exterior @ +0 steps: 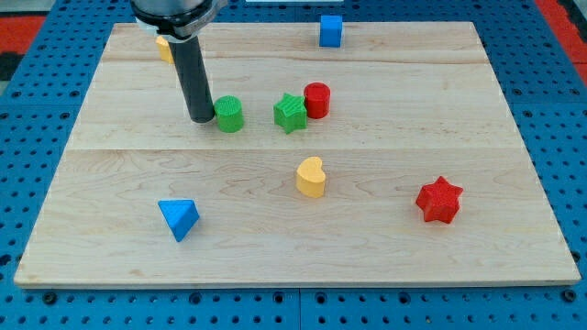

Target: Slide the yellow heart to the center of the board

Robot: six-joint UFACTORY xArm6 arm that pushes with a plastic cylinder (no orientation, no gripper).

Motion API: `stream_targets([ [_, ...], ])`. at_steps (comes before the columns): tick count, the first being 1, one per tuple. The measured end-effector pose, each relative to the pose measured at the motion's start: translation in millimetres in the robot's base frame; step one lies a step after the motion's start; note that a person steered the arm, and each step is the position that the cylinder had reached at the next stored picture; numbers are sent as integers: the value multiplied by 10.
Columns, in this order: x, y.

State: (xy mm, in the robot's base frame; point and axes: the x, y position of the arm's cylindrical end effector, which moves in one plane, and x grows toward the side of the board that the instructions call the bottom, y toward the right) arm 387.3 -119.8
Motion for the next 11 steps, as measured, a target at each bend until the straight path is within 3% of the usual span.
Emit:
stream_targets([
  [2, 149, 685],
  [4, 711, 463],
  [6, 1473, 797],
  [7, 1463, 1222],
  [10, 724, 1369],
  [11, 827, 1387],
])
